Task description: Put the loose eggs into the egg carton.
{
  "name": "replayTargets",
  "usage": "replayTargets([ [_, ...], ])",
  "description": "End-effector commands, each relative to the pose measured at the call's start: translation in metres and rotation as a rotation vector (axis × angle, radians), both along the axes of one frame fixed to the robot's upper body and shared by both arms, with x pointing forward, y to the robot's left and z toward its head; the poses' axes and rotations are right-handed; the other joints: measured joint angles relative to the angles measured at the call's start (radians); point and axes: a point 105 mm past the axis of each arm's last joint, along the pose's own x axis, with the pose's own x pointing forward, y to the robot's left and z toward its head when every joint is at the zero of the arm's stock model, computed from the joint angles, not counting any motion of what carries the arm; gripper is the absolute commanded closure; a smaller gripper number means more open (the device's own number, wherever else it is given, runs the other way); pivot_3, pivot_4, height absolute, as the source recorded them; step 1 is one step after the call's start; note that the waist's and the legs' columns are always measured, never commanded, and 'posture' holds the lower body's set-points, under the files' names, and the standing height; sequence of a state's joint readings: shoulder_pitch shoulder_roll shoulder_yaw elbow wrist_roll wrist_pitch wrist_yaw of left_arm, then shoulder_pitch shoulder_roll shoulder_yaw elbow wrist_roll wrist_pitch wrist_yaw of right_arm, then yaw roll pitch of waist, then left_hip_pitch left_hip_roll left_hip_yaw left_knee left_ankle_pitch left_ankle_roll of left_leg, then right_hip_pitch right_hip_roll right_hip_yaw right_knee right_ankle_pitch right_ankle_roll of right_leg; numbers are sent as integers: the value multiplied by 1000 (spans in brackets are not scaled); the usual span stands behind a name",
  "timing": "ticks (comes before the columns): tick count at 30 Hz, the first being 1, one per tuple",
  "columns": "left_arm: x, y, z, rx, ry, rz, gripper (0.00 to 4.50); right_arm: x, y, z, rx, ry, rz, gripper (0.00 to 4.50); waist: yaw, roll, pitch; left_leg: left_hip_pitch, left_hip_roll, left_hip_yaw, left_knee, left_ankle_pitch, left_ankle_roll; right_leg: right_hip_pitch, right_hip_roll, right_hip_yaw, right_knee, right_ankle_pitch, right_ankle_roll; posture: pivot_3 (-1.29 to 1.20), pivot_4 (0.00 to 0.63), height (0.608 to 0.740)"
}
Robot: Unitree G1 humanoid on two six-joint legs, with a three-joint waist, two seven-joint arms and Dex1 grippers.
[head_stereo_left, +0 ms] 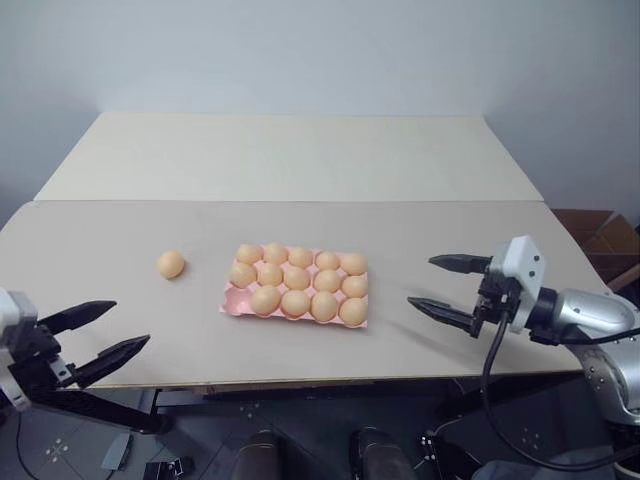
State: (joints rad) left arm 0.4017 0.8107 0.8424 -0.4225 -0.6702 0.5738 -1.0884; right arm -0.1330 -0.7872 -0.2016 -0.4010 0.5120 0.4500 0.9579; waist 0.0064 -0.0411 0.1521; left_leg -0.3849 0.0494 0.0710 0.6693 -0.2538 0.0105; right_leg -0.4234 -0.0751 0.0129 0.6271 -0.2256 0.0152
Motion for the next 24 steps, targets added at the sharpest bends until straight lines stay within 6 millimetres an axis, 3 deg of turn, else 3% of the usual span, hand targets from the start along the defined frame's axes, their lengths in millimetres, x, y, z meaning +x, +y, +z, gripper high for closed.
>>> replayTargets([
  [1, 14, -3, 6, 25, -8, 40, 26, 1, -1, 16, -6, -60, 11, 0, 0, 0, 0, 0, 0, 0, 0, 0, 0, 0, 0, 0, 0, 0, 0, 0, 150, 740],
  [3, 23, -3, 6, 29, -2, 80, 26, 2, -1, 17, -7, -62, 12, 0, 2, 0, 0, 0, 0, 0, 0, 0, 0, 0, 0, 0, 0, 0, 0, 0, 150, 740],
  [9, 96, 12, -2, 6, 6, 444, 26, 5, 3, 19, -6, -78, 18, 0, 6, -1, 0, 1, -1, -2, 2, 0, 0, 2, 1, -1, 2, 4, 7, 0, 150, 740],
  [16, 152, 5, -19, -5, 105, 527, 26, 2, 4, 22, -46, -110, 20, 0, -4, -2, -1, -2, -2, -2, 2, 0, 0, 1, 1, 0, 0, 5, 7, 0, 150, 740],
  [20, 166, 0, -35, 0, 186, 530, 26, -1, 7, 24, -43, -117, 28, 0, -7, -2, -1, -2, -2, -2, 1, 0, 0, 0, 1, 0, 0, 5, 7, 0, 150, 740],
  [24, 173, 0, -46, 45, 217, 547, 918, -2, 5, 25, -57, -124, 4, 0, -6, -2, -1, -2, -2, -2, 1, 0, 0, 0, 1, 0, 0, 5, 7, 0, 150, 740],
])
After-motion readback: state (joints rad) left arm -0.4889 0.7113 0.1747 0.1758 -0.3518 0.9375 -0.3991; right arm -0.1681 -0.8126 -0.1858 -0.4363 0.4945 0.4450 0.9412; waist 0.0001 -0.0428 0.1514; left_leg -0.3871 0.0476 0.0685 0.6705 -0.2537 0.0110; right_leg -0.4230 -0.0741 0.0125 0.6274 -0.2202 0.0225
